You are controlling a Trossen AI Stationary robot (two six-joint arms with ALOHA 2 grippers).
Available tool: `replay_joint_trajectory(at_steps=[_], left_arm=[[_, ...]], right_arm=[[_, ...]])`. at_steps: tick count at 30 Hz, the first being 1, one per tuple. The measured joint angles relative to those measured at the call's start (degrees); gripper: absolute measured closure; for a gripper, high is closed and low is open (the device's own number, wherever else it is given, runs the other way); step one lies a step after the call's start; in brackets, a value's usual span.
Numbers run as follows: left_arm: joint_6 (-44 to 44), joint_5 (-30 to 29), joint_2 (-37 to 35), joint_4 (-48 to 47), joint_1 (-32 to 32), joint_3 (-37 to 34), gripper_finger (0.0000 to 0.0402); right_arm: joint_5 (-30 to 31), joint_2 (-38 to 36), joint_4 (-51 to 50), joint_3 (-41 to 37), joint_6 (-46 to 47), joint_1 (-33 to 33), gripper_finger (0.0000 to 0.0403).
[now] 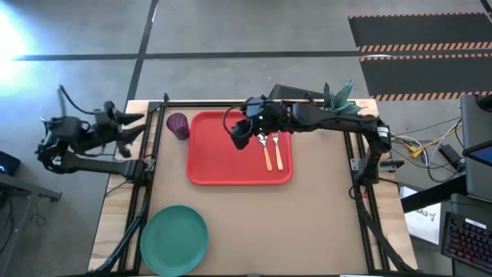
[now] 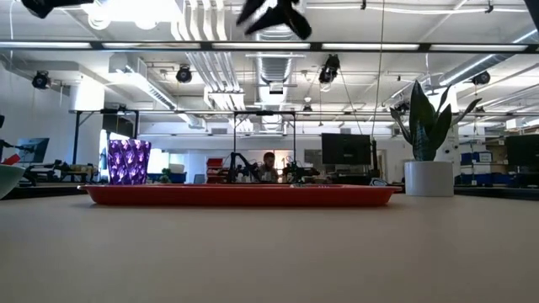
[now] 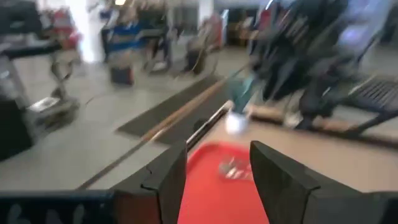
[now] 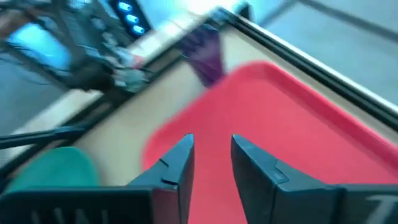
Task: Pick and place plate/cup/fork/spoon on tray
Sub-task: Put the violet glass to the top left of the red tray
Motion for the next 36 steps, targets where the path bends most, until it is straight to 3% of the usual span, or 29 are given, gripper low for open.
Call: replay_joint_trajectory(at_steps=[9, 16, 23, 28, 36], left_arm=[[-11.65, -1.39, 10.44, -9.26, 0.00, -0.02, 0.0242], [-18.22, -5.19, 22.64, -16.63, 0.10, 0.67, 0.0242], [-25.55, -4.85, 31.09, -18.75, 3.69, 0.94, 0.0242], [-26.07, 2.51, 33.35, -18.62, 12.12, 0.94, 0.0242], [-16.69, 18.23, 32.93, -16.88, 28.54, 0.87, 0.0242]], right_arm=[[-0.05, 0.00, -0.82, 12.72, -7.80, 7.40, 0.0286], [-1.31, 0.00, -8.50, 20.68, -11.74, 10.73, 0.0294], [-6.41, -0.10, -14.93, 24.40, -13.10, 11.61, 0.0292], [-8.86, -0.31, -17.18, 24.40, -15.13, 11.59, 0.0286], [-13.69, -0.48, -18.02, 24.40, -16.92, 11.59, 0.0291]])
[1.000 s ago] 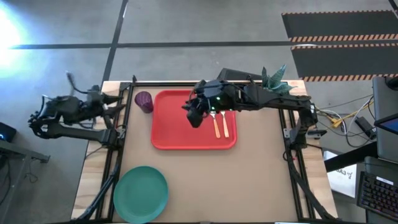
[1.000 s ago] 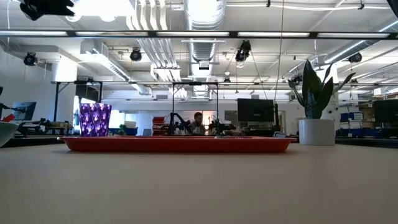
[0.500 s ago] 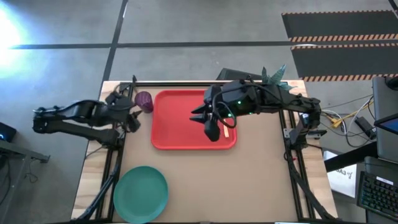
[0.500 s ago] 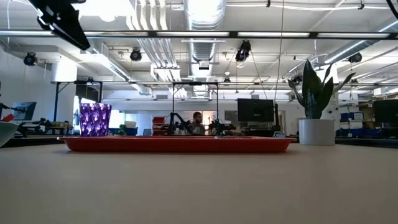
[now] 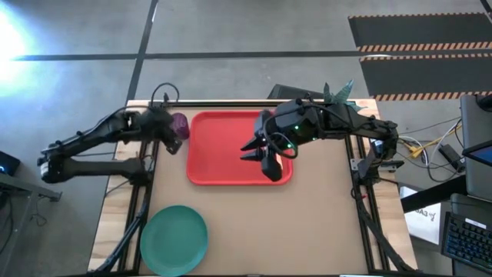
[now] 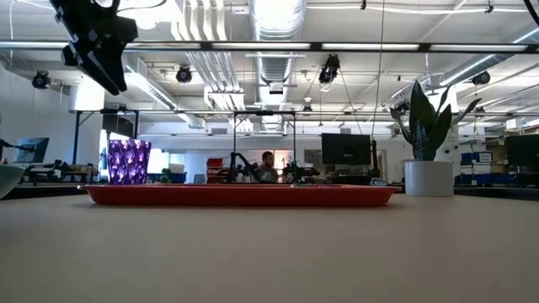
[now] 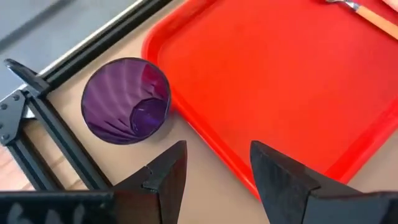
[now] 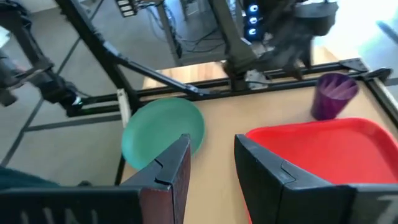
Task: Pick and place plate/cup/fork/spoon on tray
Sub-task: Put the violet glass to the top left of the red tray
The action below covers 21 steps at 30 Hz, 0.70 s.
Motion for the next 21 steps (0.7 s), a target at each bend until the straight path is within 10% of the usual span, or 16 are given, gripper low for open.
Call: replay_joint_trajectory(at_steps=[21], left_arm=[[22.46, -2.47, 24.19, 0.75, 11.85, 0.17, 0.0242]], right_arm=[[-1.10, 0.00, 0.26, 0.00, 1.64, 0.00, 0.0291]])
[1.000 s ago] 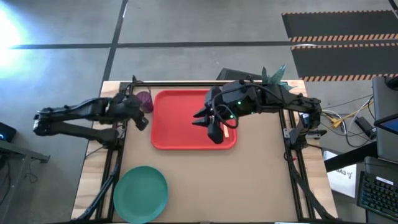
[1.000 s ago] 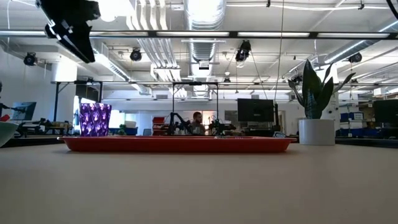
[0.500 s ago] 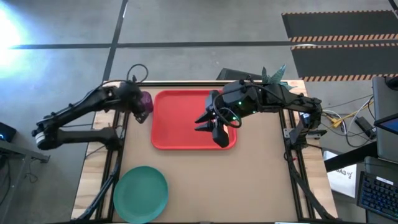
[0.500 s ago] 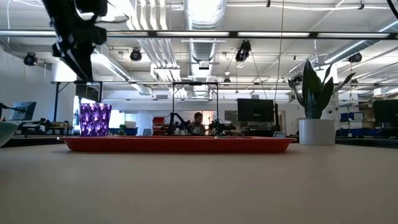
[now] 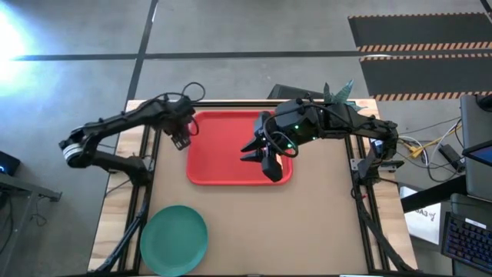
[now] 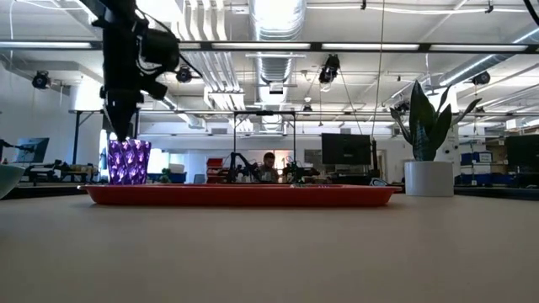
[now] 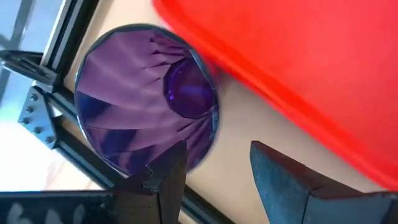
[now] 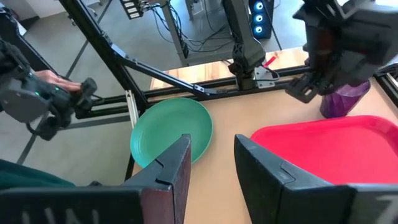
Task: Pick and place plate/cup/fork/spoon on tray
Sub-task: Put the violet glass to the top left of the red tray
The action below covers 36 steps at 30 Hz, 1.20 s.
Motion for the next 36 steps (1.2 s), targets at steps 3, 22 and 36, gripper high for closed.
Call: replay_joint_trajectory(at_steps=[3, 22, 36], left_arm=[[1.23, -0.61, 2.59, 1.06, 0.86, 0.00, 0.0242], [4.29, -0.64, 4.88, 0.95, 1.48, -0.07, 0.0399], [-0.57, 7.44, -0.90, -0.66, -3.38, 20.62, 0.0401]], right_arm=[[0.39, 0.00, 0.02, 0.00, 0.00, 0.00, 0.0292], [1.99, 0.00, 0.42, 0.00, 0.00, 0.00, 0.0303], [2.78, 0.00, 1.90, 0.00, -0.04, 0.00, 0.0310]])
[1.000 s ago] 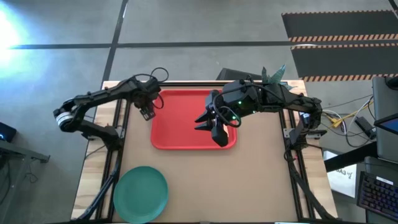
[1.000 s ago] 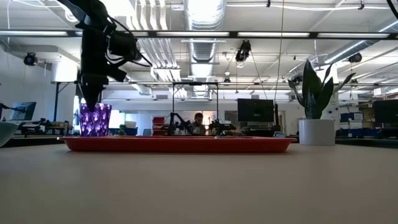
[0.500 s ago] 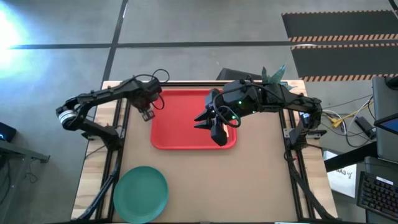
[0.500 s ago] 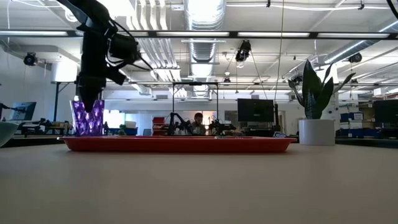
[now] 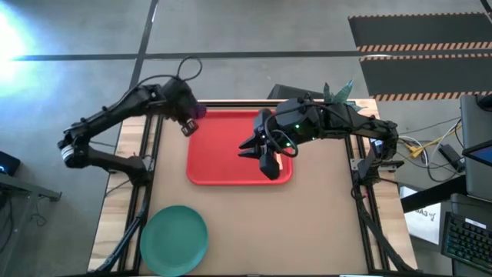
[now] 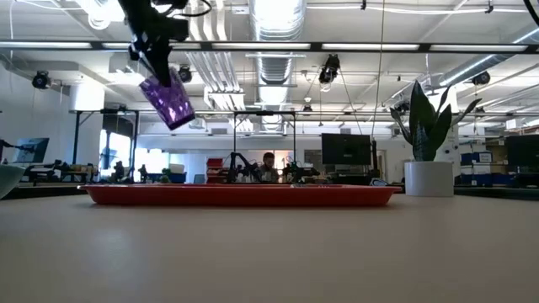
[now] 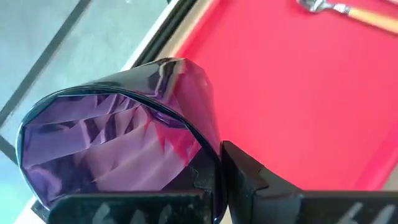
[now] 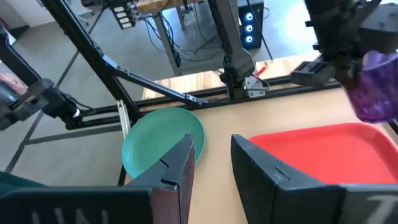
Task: Pick and place plate/cup/fork/spoon on tray
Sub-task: Put the violet glass to the top left of the red tray
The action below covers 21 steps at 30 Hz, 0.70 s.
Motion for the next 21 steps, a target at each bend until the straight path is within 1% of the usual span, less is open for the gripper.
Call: replay_joint_trajectory(at_steps=[2, 6, 10, 15, 21], left_arm=[[0.42, 0.03, 3.61, -3.18, 0.02, 3.90, 0.0401], [4.50, -0.03, 12.46, -9.01, 0.02, 10.28, 0.0401], [6.70, 0.07, 20.34, -10.32, -0.13, 14.06, 0.0401], [8.92, 0.12, 26.46, -10.33, -0.26, 15.79, 0.0401], [9.51, 0.14, 29.82, -10.97, -0.26, 15.63, 0.0401]], right_arm=[[0.40, 0.00, 0.40, 0.00, -0.03, 0.00, 0.0309], [0.61, 0.00, 1.58, 0.00, -0.04, 0.00, 0.0305], [0.61, 0.00, 1.58, 0.00, -0.09, 0.00, 0.0308], [0.61, 0.00, 1.58, 0.00, -0.04, 0.00, 0.0314], [0.59, 0.00, 1.55, 0.00, -0.02, 0.00, 0.0311]])
